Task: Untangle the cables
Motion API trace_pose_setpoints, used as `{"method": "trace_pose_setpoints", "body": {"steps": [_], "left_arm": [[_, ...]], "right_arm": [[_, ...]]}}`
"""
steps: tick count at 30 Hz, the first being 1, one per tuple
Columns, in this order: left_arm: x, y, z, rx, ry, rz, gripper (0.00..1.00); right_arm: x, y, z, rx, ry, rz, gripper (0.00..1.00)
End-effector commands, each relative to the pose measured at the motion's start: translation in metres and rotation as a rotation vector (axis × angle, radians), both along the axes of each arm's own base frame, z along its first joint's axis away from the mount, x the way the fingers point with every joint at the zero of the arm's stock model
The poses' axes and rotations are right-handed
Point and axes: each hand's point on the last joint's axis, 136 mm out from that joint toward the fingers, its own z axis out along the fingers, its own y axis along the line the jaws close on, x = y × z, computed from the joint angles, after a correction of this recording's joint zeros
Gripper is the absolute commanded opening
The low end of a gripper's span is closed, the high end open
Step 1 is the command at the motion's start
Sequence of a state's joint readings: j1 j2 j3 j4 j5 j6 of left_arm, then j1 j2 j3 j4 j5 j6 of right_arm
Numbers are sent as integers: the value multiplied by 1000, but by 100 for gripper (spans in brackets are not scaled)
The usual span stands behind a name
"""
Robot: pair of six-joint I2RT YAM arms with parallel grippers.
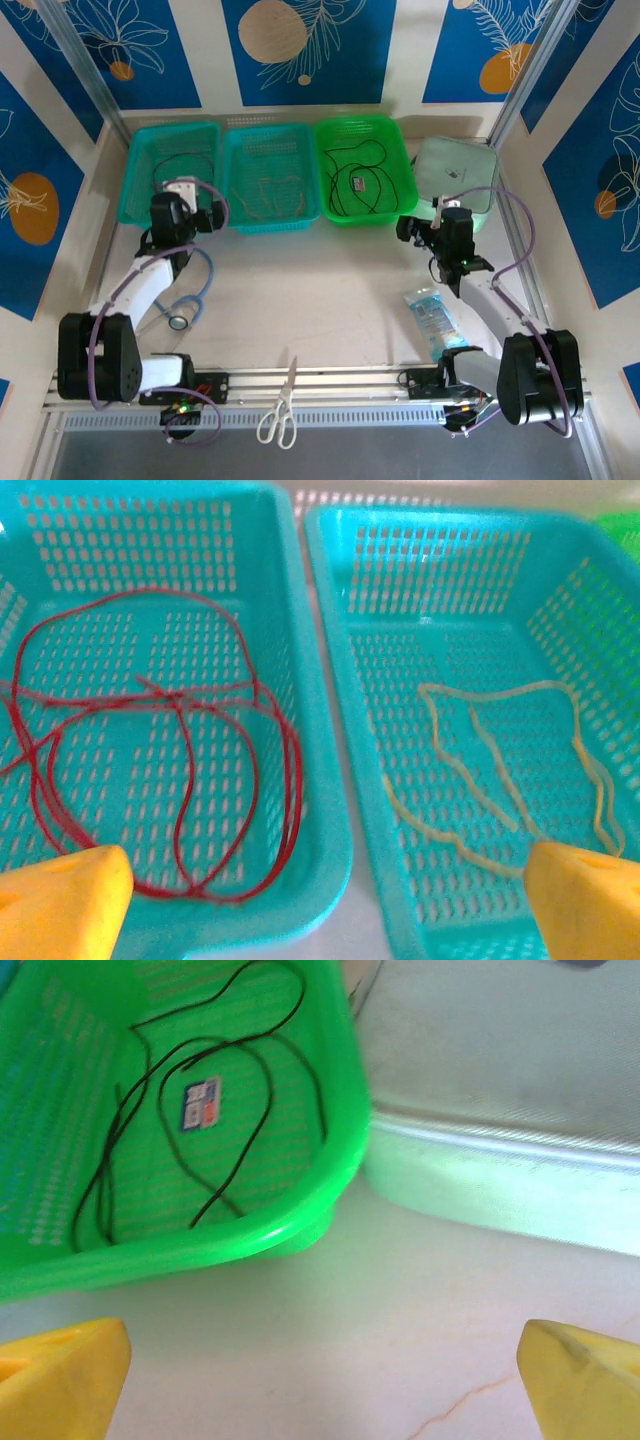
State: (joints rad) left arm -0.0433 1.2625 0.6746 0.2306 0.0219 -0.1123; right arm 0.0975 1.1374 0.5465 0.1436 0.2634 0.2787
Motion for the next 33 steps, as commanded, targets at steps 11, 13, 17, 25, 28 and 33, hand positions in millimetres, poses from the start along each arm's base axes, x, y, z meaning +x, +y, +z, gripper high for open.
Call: {"method": "trace_pose_setpoints", "body": {"steps": [11, 13, 17, 25, 28, 33], "left_arm": [[-24, 18, -52, 137, -183, 57, 100], [-26, 17, -60, 142, -241, 57, 100], [-26, 13, -69, 140, -260, 34, 100], [-9, 14, -79, 148, -162, 38, 100], [-5, 21, -80, 153, -136, 82, 100], [-6, 20, -79, 152, -147, 75, 100]], "right_arm": [[40, -27, 29, -138, -357, -40, 99], [46, -26, 32, -144, -374, -31, 99], [53, -20, 31, -139, -380, 5, 99], [27, -30, 27, -137, -340, -24, 99], [21, -31, 19, -98, -307, -28, 99], [11, -23, -11, -112, -307, 0, 99]]}}
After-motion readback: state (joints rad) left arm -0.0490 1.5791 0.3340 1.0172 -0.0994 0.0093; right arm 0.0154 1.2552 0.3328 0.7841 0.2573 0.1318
